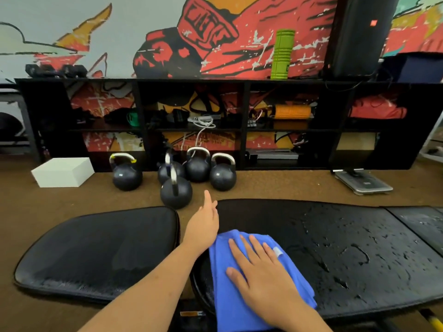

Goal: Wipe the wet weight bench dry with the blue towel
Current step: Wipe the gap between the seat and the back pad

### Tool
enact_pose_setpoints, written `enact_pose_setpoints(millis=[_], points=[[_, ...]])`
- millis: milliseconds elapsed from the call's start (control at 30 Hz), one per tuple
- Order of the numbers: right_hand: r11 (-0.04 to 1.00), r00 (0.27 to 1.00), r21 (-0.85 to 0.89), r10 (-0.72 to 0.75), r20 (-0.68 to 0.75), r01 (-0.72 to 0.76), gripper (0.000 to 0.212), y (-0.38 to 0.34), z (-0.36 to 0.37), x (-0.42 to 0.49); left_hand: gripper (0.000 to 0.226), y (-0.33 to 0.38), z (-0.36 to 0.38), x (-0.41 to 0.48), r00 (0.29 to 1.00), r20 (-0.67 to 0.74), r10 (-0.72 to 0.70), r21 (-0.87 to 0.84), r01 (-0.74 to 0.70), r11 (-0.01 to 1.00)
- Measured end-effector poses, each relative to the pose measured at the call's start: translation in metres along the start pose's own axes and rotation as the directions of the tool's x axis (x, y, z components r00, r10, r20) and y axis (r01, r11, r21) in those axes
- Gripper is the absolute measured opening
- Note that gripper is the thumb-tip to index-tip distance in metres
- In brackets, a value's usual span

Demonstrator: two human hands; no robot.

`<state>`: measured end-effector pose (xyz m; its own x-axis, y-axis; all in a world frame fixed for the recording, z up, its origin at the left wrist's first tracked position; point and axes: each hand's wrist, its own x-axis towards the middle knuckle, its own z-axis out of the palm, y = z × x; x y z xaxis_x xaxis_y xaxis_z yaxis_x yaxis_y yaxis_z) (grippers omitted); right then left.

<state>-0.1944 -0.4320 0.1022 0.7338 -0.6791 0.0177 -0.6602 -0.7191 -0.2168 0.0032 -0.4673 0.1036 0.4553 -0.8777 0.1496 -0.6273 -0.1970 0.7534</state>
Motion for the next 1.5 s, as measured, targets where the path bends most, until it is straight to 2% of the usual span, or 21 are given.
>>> enact_pose_setpoints(millis=[100, 167, 267, 333, 400, 467, 567, 633, 800, 900, 967, 1133, 1267, 1300, 1433, 1500], points=[[0.996, 0.997, -0.061, 0.061, -0.045, -0.064, 0.080, 0.025, 0.000, 0.026, 0.057, 0.003, 0.000, 0.001, 1.000, 0.013, 0.000, 0.027, 0.000, 1.000], [0.986, 0.988, -0.076, 0.141, -0.068, -0.146, 0.072, 0.044, 0.001, 0.061, 0.057, 0.005, -0.001, 0.001, 1.000, 0.006, 0.009, 0.051, -0.009, 0.999], [0.972, 0.974, -0.063, 0.225, -0.021, -0.225, 0.065, 0.057, -0.006, 0.112, 0.056, 0.005, 0.000, 0.000, 0.998, 0.012, 0.066, 0.207, -0.067, 0.976], [0.964, 0.967, -0.069, 0.256, -0.004, -0.256, 0.066, 0.054, -0.006, 0.122, 0.058, 0.001, 0.003, 0.004, 0.997, 0.008, 0.072, 0.239, -0.071, 0.968], [0.967, 0.969, -0.064, 0.247, -0.017, -0.247, 0.072, 0.045, -0.002, 0.103, 0.058, -0.002, 0.004, 0.006, 0.998, 0.031, 0.060, 0.256, -0.066, 0.964], [0.979, 0.976, -0.066, 0.187, -0.111, -0.195, 0.083, 0.031, 0.006, 0.063, 0.058, -0.003, 0.006, 0.006, 0.998, 0.045, 0.051, 0.276, -0.062, 0.959], [0.982, 0.976, -0.098, 0.144, -0.164, -0.161, 0.076, 0.013, 0.016, 0.012, 0.055, -0.004, 0.008, 0.008, 0.998, 0.040, 0.058, 0.300, -0.067, 0.952], [0.979, 0.975, -0.117, 0.145, -0.167, -0.165, 0.072, 0.013, 0.020, 0.001, 0.051, -0.003, 0.011, 0.011, 0.990, 0.094, 0.103, 0.369, -0.131, 0.920], [0.986, 0.987, -0.099, 0.127, -0.099, -0.136, 0.077, 0.037, -0.003, 0.048, 0.050, -0.003, 0.012, 0.015, 0.974, 0.185, 0.129, 0.508, -0.207, 0.836], [0.971, 0.973, -0.058, 0.231, -0.004, -0.230, 0.066, 0.053, -0.009, 0.101, 0.049, 0.000, 0.010, 0.013, 0.972, 0.194, 0.130, 0.574, -0.220, 0.789], [0.962, 0.964, -0.058, 0.267, 0.011, -0.266, 0.065, 0.051, -0.010, 0.107, 0.049, 0.003, 0.010, 0.012, 0.971, 0.200, 0.128, 0.600, -0.225, 0.768], [0.975, 0.976, -0.112, 0.178, -0.129, -0.192, 0.077, 0.024, 0.011, 0.028, 0.049, 0.008, 0.012, 0.012, 0.980, 0.178, 0.091, 0.606, -0.182, 0.774], [0.984, 0.966, -0.109, 0.115, -0.231, -0.143, 0.063, 0.023, 0.028, -0.021, 0.051, 0.011, 0.014, 0.014, 0.981, 0.192, 0.032, 0.666, -0.155, 0.730], [0.983, 0.967, -0.117, 0.113, -0.230, -0.142, 0.062, 0.028, 0.024, -0.021, 0.052, 0.013, 0.016, 0.015, 0.980, 0.196, 0.021, 0.680, -0.151, 0.718], [0.985, 0.985, -0.074, 0.151, -0.081, -0.157, 0.071, 0.054, 0.001, 0.041, 0.054, 0.019, 0.021, 0.014, 0.982, 0.188, 0.025, 0.725, -0.156, 0.671], [0.967, 0.968, -0.048, 0.246, -0.052, -0.248, 0.065, 0.076, -0.007, 0.092, 0.054, 0.022, 0.022, 0.015, 0.985, 0.166, 0.040, 0.735, -0.151, 0.661]])
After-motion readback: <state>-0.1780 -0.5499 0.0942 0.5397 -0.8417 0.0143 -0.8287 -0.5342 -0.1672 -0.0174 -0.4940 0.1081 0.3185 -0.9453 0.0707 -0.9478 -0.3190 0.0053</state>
